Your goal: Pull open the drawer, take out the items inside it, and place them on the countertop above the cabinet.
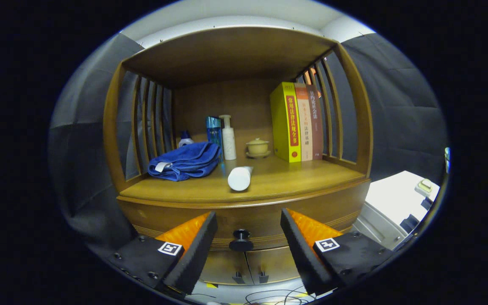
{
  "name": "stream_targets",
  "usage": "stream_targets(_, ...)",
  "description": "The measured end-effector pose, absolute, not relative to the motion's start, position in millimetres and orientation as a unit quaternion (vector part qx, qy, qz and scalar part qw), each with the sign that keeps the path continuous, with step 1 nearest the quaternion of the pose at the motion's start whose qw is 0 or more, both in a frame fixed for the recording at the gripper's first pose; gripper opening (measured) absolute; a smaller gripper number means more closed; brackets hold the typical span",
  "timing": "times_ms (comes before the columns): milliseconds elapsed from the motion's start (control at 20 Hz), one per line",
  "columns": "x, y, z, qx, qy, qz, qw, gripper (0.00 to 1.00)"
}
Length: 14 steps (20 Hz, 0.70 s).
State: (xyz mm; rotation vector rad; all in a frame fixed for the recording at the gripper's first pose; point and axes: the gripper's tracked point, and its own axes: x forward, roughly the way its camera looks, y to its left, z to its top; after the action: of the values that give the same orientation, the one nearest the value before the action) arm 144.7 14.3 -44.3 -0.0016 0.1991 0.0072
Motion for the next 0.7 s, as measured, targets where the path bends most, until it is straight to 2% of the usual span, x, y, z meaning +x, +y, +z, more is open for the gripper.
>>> stream_targets(450, 77.0, -9.3, 52.8, -0.01, 0.02, -0.016, 1.0, 0.98)
stream_targets(700, 49.5, -16.7, 79.1, -0.024, -0.002, -0.023, 0.999, 0.98)
